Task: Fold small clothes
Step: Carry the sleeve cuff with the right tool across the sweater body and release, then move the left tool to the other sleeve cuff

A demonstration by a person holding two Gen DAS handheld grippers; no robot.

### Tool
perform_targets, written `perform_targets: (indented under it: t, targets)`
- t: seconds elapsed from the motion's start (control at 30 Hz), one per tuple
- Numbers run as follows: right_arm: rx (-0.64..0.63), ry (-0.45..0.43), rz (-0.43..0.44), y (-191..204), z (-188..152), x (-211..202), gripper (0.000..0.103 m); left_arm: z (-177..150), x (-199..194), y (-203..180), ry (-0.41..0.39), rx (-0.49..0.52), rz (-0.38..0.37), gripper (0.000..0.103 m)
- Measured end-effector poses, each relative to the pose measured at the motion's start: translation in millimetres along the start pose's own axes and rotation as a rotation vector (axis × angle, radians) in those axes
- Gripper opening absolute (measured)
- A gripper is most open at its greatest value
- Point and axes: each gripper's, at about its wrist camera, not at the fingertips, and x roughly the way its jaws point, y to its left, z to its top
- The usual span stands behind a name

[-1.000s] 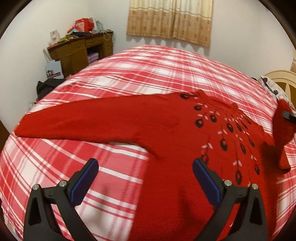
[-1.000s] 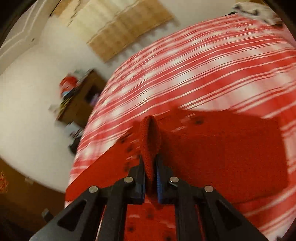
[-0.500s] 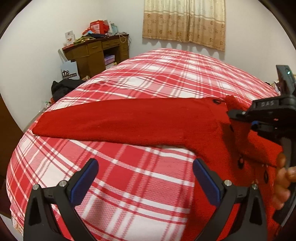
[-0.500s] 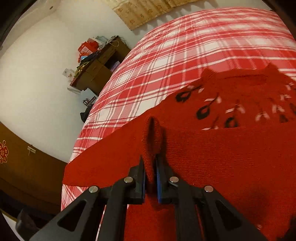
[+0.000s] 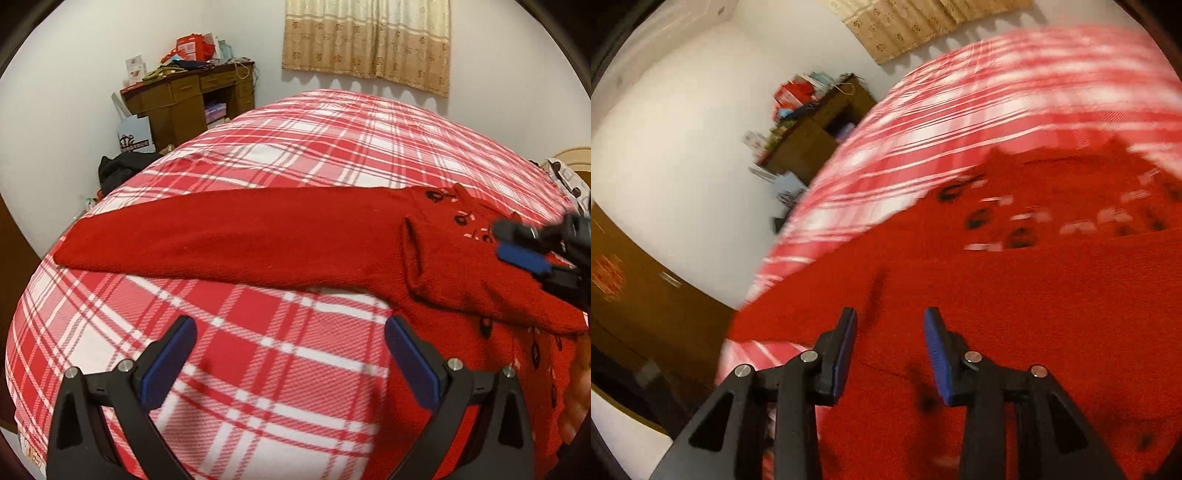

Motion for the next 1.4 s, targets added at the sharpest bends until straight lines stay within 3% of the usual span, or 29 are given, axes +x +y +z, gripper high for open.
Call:
perform_targets:
  t: [0.13, 0.33, 0.47, 0.7, 0.9, 1.1, 1.23, 1.4]
  targets:
    - [-0.077, -0.013, -0.173, -19, -16, -21, 0.039, 15, -1, -25, -0.037, 0.040, -0.005, 0.103]
    - [-0.033, 0.026, -0.168, -46, -29, -28, 0.039, 40, 15, -68, -0.055, 0.085, -0.024, 0.103]
    - [-0.058, -0.074, -0.196, -57, -25, -67, 0.039, 46, 37, -88, -0.035, 0.113, 0.016, 0.103]
    - [0.139, -0.207, -0.384, -163, 8, -136, 0.039, 40, 70, -87, 0.041, 0.076, 0.081, 0.103]
    - [0.214, -0.151, -0.453, -225, 12, -117, 0.039, 36, 76, -84, 0.060, 0.036, 0.047, 0.103]
    - [0.089, -0.156, -0.579, -196, 13, -110, 0.039, 36, 82, -75, 0.082, -0.026, -0.010, 0.103]
    - [0.035, -0.206, -0.448, -143, -2, -118, 0.039, 35, 80, -76, 0.077, -0.022, -0.005, 0.103]
    - [-0.079, -0.172, -0.359, -77, -28, -93, 0.039, 29, 62, -64, 0.075, -0.022, 0.007, 0.103]
